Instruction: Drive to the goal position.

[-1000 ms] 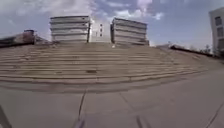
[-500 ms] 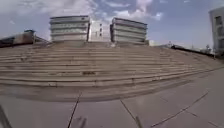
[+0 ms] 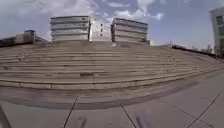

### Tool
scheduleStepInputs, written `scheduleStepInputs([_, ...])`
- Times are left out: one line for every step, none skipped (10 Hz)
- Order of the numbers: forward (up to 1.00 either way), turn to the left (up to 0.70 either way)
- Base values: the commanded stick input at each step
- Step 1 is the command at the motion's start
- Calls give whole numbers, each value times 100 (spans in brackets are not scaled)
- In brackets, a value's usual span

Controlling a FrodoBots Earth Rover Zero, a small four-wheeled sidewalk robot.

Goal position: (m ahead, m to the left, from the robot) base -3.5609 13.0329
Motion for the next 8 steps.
scheduleStepInputs([0, 0])
scheduleStepInputs([0, 0])
scheduleStepInputs([-26, -10])
scheduleStepInputs([-70, -27])
scheduleStepInputs([-70, -27])
scheduleStepInputs([-70, -27])
scheduleStepInputs([-70, -27])
scheduleStepInputs([-70, -27])
